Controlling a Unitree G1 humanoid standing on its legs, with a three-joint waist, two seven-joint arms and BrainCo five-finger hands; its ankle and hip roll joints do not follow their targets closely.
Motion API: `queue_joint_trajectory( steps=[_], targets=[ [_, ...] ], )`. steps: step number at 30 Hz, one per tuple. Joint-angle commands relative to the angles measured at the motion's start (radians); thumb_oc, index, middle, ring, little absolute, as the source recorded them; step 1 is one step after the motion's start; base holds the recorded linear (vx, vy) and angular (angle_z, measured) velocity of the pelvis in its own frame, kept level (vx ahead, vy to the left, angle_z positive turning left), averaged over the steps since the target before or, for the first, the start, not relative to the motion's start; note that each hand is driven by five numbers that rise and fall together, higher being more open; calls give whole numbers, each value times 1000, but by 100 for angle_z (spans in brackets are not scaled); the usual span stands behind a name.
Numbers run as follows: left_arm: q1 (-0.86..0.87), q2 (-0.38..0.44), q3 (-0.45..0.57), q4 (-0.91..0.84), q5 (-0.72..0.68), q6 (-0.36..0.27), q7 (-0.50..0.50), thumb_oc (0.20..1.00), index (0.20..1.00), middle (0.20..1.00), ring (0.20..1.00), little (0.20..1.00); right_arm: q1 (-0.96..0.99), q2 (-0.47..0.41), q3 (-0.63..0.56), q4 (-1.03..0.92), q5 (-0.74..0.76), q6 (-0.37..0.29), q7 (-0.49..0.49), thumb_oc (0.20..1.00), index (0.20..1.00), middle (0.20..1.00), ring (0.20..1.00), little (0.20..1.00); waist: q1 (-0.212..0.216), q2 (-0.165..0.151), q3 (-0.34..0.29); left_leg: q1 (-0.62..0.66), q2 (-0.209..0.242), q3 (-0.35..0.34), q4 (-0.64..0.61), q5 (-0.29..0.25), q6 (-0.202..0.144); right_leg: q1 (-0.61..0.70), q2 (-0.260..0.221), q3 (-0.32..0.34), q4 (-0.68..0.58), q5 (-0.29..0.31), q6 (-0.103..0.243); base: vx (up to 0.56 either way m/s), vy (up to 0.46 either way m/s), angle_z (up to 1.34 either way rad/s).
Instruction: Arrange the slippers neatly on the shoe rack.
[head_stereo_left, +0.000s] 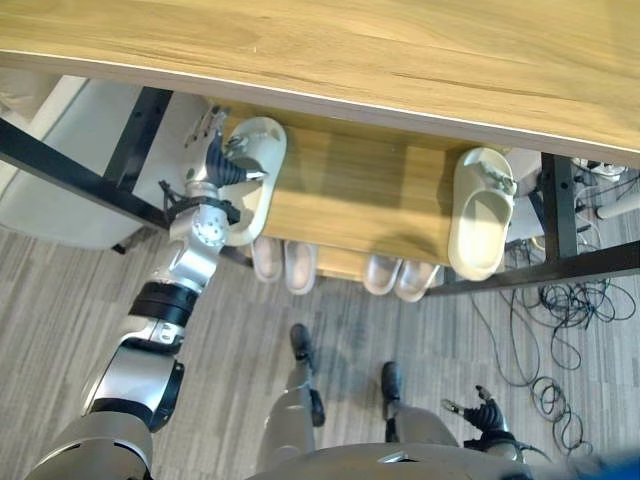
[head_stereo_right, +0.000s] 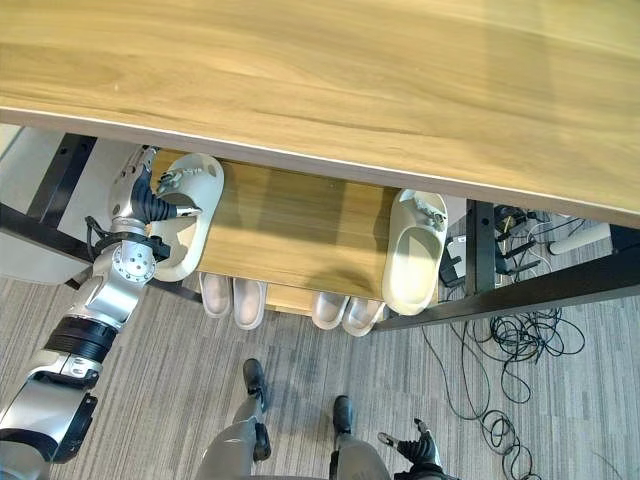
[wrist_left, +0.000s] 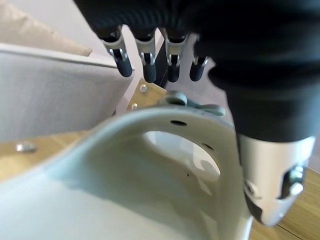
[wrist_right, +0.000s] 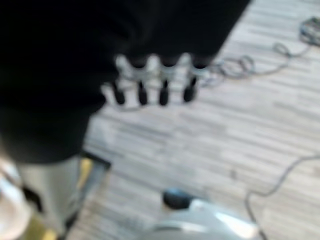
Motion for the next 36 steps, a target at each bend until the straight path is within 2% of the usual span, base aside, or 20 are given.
queue_joint_trajectory(
  steps=[1,5,12,23,27,32,36],
  targets=[
    [-129,58,51,36,6,-3,38,1000,1000,1000,1000,1000,7,56,14,-64,-1,0,-13,1000,1000,1000,1000,1000,-5,-17,16,0,-12,-41,142,-164,41,-15,-36,64,-33,68,54,0,0,0],
    [-94,31,105,-9,-66,-25,11,1000,1000,1000,1000,1000,18,62,23,-66,-7,5,-13,1000,1000,1000,1000,1000,-2,-13,13,-6,-15,-41,152,-168,43,-18,-39,65,-32,71,56,0,0,0],
    [-14,46,85,-66,-99,-66,-71,1000,1000,1000,1000,1000,11,61,32,-27,-16,11,-22,1000,1000,1000,1000,1000,10,4,8,21,-20,-43,150,-173,42,-2,-44,67,-25,65,50,0,0,0],
    [15,84,90,-106,-87,-83,-76,1000,1000,1000,1000,1000,-10,62,15,45,-13,25,-29,1000,1000,1000,1000,1000,16,18,3,44,-25,-41,136,-168,39,1,-49,67,-29,73,47,1,1,0],
    [5,95,76,-81,-63,-66,-68,1000,1000,1000,1000,1000,-18,61,15,53,-14,27,-27,1000,1000,1000,1000,1000,17,22,3,50,-27,-41,134,-170,39,6,-51,68,-28,69,48,8,2,0],
    [-59,90,73,20,1,53,-63,1000,1000,1000,1000,1000,-26,62,12,44,-16,29,-26,1000,1000,1000,1000,1000,14,20,12,38,-31,-46,122,-158,39,-3,-50,62,-35,71,48,0,0,0],
    [-101,75,59,76,32,99,-72,1000,1000,1000,1000,1000,-25,63,7,38,-15,30,-23,1000,1000,1000,1000,1000,10,13,9,33,-32,-51,111,-152,38,-5,-50,56,-43,71,51,8,-4,2]
  ],
)
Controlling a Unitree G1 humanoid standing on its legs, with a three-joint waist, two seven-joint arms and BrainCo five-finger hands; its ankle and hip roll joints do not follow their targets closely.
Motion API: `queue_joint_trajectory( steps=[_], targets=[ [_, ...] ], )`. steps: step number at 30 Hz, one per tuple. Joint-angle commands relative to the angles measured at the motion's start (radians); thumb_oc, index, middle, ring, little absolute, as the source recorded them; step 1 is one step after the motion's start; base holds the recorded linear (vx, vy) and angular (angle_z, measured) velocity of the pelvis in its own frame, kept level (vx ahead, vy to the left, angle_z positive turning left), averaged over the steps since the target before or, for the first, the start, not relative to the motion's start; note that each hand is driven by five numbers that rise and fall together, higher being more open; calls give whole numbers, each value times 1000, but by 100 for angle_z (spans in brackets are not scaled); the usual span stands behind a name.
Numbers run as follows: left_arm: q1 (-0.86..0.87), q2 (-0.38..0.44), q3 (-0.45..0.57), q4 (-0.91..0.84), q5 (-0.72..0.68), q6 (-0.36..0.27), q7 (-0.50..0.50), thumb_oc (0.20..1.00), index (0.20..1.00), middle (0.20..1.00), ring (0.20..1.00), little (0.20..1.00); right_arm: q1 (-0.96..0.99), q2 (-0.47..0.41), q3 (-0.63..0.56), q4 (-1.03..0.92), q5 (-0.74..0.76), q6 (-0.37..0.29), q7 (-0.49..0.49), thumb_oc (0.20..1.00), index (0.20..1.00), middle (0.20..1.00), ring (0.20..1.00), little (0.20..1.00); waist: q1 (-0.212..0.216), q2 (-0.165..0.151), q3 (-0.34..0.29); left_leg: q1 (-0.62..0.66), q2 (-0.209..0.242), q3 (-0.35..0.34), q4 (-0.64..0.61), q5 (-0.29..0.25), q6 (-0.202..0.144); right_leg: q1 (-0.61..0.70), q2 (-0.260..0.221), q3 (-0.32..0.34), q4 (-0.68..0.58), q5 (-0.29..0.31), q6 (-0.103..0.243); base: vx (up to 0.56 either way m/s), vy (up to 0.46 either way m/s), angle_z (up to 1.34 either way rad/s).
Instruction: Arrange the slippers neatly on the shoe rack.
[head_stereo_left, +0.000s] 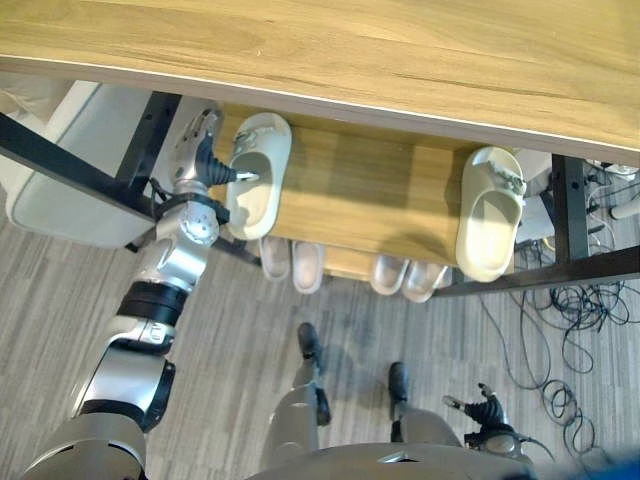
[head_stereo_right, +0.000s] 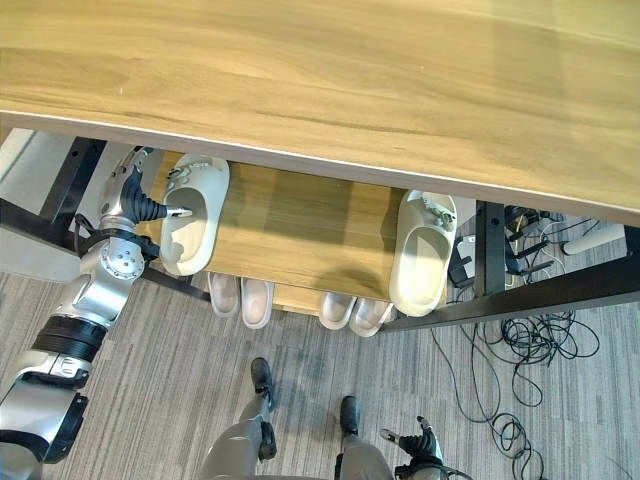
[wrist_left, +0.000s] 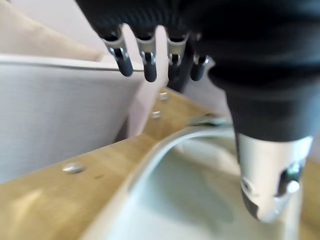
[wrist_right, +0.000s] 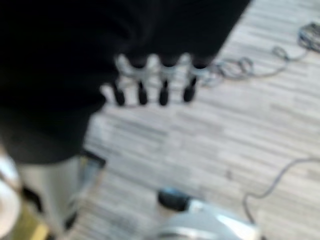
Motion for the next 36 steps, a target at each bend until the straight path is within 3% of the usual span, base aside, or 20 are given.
queue_joint_trajectory(
  steps=[1,14,15,16,22,36],
  targets=[
    [-109,37,48,67,61,24,13,1000,1000,1000,1000,1000,28,62,9,-42,-12,3,1,1000,1000,1000,1000,1000,-9,-9,-7,14,-14,-49,114,-147,34,-44,-36,61,-1,54,44,14,-9,4],
    [-147,-25,67,142,61,105,21,1000,1000,1000,1000,1000,1,62,19,-74,-20,13,-1,1000,1000,1000,1000,1000,-16,-17,-4,-4,-23,-44,87,-136,34,-85,-46,71,-4,63,59,0,0,0],
    [-148,-36,74,142,47,113,9,539,539,539,539,539,2,63,21,-76,-21,15,-1,1000,1000,1000,1000,1000,-16,-17,-4,-6,-23,-44,87,-136,35,-87,-47,74,-4,63,59,0,0,0],
    [-149,-46,81,143,37,115,0,200,200,200,200,200,0,65,25,-77,-22,15,-3,1000,1000,1000,1000,1000,-14,-16,-8,-12,-21,-42,87,-131,33,-95,-45,78,-4,67,58,0,0,0],
    [-158,-109,112,146,-11,144,-19,200,200,200,200,200,0,71,24,-77,-18,22,-9,1000,1000,1000,1000,1000,-16,-13,-10,-14,-26,-48,92,-136,33,-96,-48,79,-4,67,57,0,0,0],
    [-247,-307,86,191,-52,122,39,200,200,200,200,200,-50,60,25,-70,-9,34,-11,1000,1000,1000,1000,1000,-37,-4,4,-21,-35,-35,71,-121,29,-140,-51,105,-4,89,52,-2,-1,0]
  ],
)
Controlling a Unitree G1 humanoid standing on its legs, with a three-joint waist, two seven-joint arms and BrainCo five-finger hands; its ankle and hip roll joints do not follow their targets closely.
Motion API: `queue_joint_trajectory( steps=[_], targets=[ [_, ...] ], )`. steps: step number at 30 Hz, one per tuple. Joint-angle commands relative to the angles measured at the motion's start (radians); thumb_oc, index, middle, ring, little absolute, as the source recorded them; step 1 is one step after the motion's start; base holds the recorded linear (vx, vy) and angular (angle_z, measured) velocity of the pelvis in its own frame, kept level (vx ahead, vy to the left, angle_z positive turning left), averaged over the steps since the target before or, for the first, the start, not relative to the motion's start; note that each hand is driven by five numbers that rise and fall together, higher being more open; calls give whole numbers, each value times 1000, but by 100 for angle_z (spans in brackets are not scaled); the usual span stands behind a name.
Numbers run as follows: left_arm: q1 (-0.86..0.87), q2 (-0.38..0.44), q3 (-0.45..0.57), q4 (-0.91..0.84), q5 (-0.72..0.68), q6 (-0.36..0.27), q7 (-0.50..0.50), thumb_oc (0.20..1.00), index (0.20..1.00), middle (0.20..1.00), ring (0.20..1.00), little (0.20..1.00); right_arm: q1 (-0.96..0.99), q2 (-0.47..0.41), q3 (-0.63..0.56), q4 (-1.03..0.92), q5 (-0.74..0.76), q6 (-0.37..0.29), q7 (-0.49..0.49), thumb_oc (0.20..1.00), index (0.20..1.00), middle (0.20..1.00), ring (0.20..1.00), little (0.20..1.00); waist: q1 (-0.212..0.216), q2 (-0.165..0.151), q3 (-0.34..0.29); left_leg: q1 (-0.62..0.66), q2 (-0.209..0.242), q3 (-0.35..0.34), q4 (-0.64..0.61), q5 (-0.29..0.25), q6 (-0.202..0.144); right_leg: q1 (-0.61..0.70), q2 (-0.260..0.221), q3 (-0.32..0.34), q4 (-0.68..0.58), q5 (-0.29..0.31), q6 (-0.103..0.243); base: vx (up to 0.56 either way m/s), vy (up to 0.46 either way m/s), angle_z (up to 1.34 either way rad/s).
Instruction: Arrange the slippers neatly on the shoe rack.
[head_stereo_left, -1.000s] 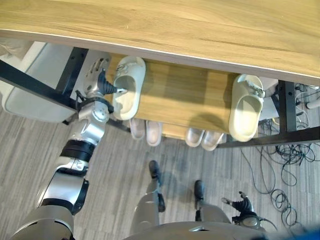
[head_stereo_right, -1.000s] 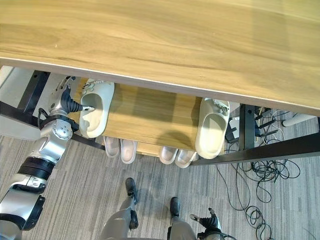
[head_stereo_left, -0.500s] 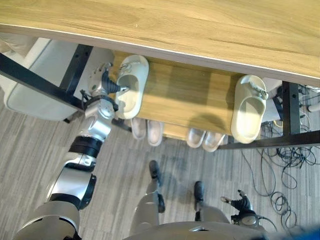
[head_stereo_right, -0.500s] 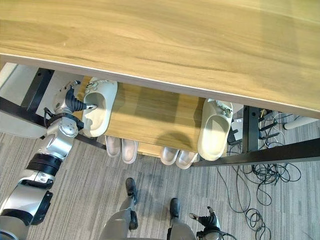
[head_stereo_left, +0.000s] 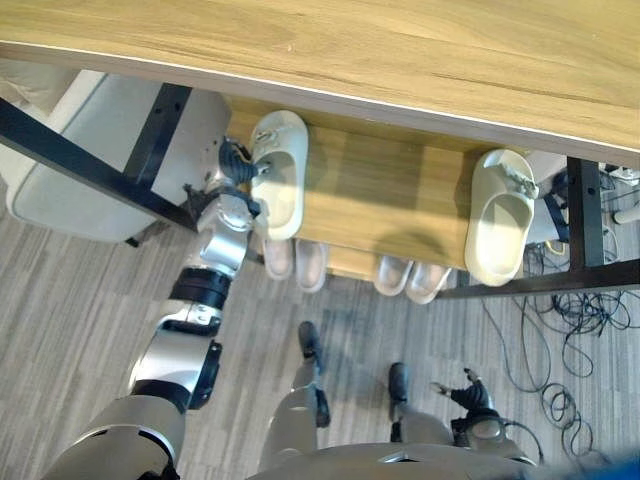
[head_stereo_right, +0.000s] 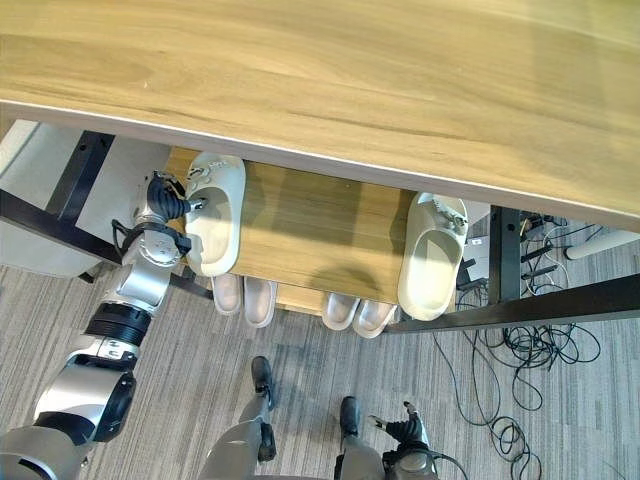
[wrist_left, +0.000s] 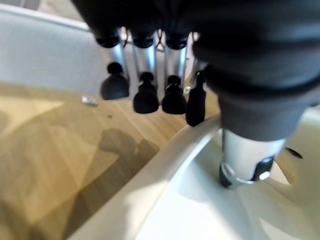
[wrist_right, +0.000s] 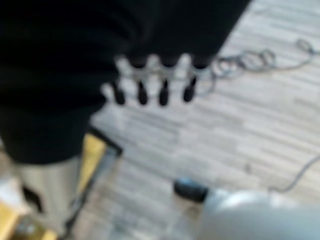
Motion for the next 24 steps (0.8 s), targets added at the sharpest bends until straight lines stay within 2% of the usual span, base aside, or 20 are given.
queue_joint_trajectory(
  steps=[1,3,9,18,24],
  targets=[
    [-147,-50,8,118,-23,-28,10,200,200,200,200,200,-3,8,2,-42,9,13,-3,1000,1000,1000,1000,1000,-36,6,65,46,-21,-30,70,-121,13,-55,-32,107,-34,97,35,0,0,0],
    [-179,-92,-4,156,-26,-16,15,200,200,200,200,200,-16,6,4,-41,13,16,-1,1000,1000,1000,1000,1000,-43,11,73,48,-22,-24,62,-118,11,-63,-34,116,-34,101,34,0,0,0],
    [-199,-147,-26,182,-32,-26,12,200,200,200,200,200,-16,-2,2,-41,15,15,3,1000,1000,1000,1000,1000,-51,23,81,71,-28,-15,25,-104,10,-69,-38,125,-34,100,36,15,-3,-3],
    [-207,-236,-59,160,-57,-79,40,200,200,200,200,200,-30,-17,-7,-37,25,16,-1,1000,1000,1000,1000,1000,-56,59,88,97,-37,-1,-1,-84,3,-68,-42,138,-34,102,33,15,0,-2],
    [-192,-285,-93,164,-59,-113,43,200,200,200,200,200,-39,-20,-18,-36,40,16,3,1000,1000,1000,1000,1000,-66,83,90,118,-52,-5,-1,-83,0,-40,-50,116,-34,101,31,24,-17,3]
  ],
)
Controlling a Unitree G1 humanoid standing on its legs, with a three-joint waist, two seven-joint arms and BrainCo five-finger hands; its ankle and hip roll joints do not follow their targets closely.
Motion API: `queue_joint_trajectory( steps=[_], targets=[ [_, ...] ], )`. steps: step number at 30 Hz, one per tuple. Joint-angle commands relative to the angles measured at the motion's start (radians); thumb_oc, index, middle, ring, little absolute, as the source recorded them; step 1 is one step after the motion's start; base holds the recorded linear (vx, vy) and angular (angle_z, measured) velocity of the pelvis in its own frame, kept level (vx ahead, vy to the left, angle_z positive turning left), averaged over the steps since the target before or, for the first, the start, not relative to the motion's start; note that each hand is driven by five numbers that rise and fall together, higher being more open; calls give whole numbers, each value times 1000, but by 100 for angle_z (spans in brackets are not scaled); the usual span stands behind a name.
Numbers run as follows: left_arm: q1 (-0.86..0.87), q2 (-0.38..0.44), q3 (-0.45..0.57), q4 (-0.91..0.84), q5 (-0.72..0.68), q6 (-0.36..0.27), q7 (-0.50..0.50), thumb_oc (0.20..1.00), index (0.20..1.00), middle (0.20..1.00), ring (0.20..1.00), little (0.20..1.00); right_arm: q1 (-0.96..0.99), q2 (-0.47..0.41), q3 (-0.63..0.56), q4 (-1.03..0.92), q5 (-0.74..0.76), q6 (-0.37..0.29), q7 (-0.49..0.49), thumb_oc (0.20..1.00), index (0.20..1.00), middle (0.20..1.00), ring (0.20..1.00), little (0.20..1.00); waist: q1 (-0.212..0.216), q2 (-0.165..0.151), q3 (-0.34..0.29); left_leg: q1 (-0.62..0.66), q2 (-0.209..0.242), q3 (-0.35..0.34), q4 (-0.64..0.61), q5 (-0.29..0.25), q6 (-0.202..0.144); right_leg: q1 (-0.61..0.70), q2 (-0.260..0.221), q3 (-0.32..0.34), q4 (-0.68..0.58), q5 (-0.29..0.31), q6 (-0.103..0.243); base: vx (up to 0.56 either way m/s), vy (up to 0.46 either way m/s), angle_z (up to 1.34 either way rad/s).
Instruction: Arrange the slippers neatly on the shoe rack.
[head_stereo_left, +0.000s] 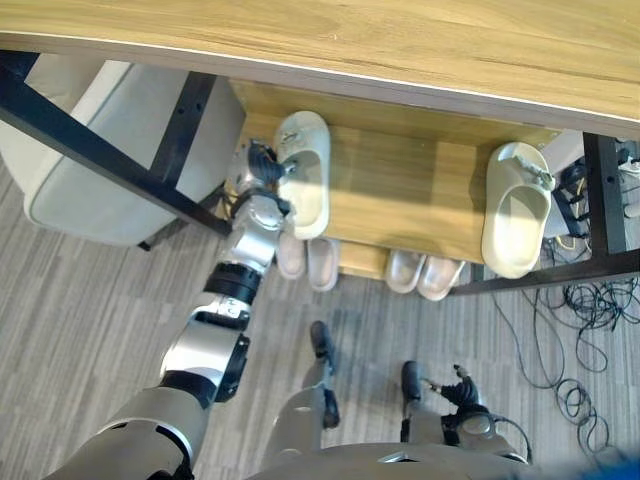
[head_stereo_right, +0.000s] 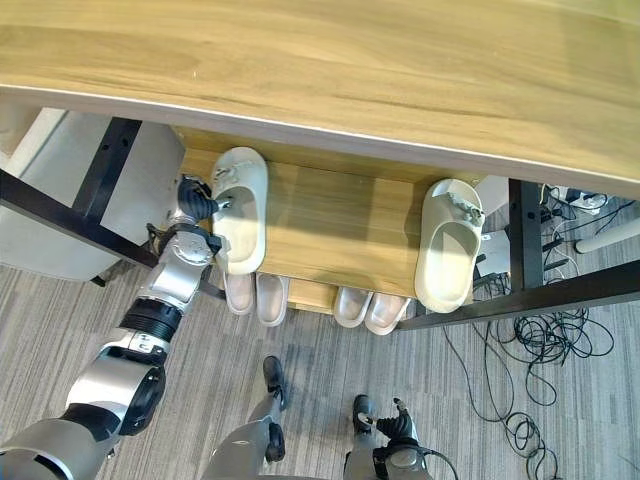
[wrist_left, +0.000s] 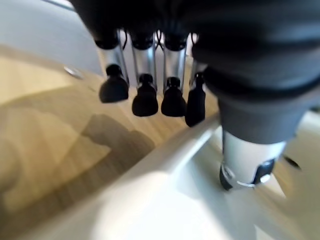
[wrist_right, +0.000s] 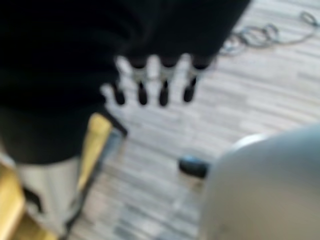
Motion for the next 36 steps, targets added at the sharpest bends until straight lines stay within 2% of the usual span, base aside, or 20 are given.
queue_joint_trajectory(
  steps=[1,6,12,16,18,26,31,36],
  targets=[
    [-144,-129,-5,100,-18,-70,-19,200,200,200,200,200,-31,-32,-19,-25,35,4,1,1000,1000,1000,1000,1000,-46,70,94,112,13,-33,2,-77,-36,-27,23,97,-51,96,-21,0,0,0],
    [-149,-155,-19,102,-31,-83,-14,200,200,200,200,200,-42,-39,-22,-20,39,4,1,1000,1000,1000,1000,1000,-51,80,99,124,14,-23,2,-79,-36,-29,24,101,-45,104,-26,5,-16,-5],
    [-189,-191,-31,185,-28,-86,19,200,200,200,200,200,-72,-47,-29,-3,45,7,-1,1000,1000,1000,1000,1000,-67,93,112,122,7,-8,2,-83,-35,-51,19,114,-28,103,-24,-2,-1,-7],
    [-226,-180,-29,275,-36,-93,55,200,200,200,200,200,-85,-53,-31,4,45,7,3,1000,1000,1000,1000,1000,-73,92,112,114,7,3,2,-83,-35,-72,22,130,-24,109,-26,-8,-6,-6],
    [-292,-157,1,398,-67,-84,100,200,200,200,200,200,-91,-55,-30,11,41,10,7,1000,1000,1000,1000,1000,-80,89,106,100,11,11,2,-82,-37,-99,26,142,-22,117,-27,-11,-28,-16],
    [-478,-96,45,627,-179,-54,211,200,200,200,200,200,-85,-50,-30,27,35,18,5,1000,1000,1000,1000,1000,-91,79,84,62,24,14,2,-78,-42,-136,37,153,-31,127,-34,12,-46,-11],
    [-510,-146,65,667,-240,-36,219,200,200,200,200,200,-85,-40,-32,21,44,15,1,1000,1000,1000,1000,1000,-87,88,82,56,26,9,2,-77,-43,-143,43,152,-25,122,-37,23,-22,2],
    [-450,-249,139,666,-342,-1,242,200,200,200,200,200,-89,-19,-27,-3,66,27,1,1000,1000,1000,1000,1000,-80,107,91,93,29,4,2,-77,-48,-113,49,150,-10,108,-45,31,-18,4]
  ],
)
